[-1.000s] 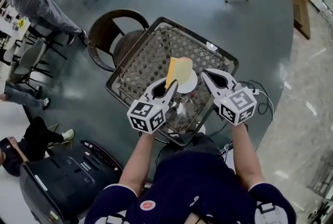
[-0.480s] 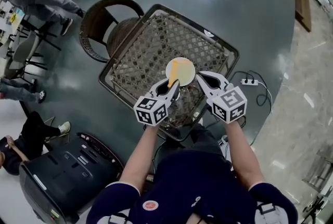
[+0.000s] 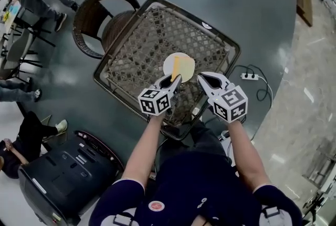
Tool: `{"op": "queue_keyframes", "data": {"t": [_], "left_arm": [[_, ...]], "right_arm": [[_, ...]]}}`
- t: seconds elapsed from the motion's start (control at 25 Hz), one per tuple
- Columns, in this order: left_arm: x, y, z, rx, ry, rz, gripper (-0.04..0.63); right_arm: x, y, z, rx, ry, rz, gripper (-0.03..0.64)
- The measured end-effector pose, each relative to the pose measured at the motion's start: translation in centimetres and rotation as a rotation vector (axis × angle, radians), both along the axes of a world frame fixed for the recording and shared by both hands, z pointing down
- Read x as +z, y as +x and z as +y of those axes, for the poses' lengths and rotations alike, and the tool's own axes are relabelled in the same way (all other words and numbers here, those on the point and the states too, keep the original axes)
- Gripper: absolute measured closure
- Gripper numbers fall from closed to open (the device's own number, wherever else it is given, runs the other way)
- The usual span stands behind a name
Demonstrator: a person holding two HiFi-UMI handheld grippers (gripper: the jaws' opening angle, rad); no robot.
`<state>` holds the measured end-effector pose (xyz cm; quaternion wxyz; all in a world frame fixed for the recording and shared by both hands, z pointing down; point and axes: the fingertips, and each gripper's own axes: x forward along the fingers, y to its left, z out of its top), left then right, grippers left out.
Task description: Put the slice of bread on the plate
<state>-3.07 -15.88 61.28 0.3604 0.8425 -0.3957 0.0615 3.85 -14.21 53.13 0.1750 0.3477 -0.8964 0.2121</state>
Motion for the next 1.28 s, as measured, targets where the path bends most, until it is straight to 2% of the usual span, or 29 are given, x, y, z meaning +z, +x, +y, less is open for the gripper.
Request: {"op": "queue_keyframes", "data": {"t": [0.36,0.6,1.28], "left_arm": [[3.2,0.6,-1.1,-0.017,-0.084,-0.012,0.506],[4.4,-0.8,-1.4,-0.058,-0.127,-0.012,0.506],[8.0,-4.1,-2.7,-0.159,-0.220,-0.153,0.474]], "right_arm": [[1.1,-0.3,-0.3,-0.004,-0.028,-0.007,0.611],[1.2,-0.9,-0.5,-0.010,-0.031,-0.015,0.611],[1.9,-1.4,-0.4,-0.010,-0.049,-0.022,0.611]]}}
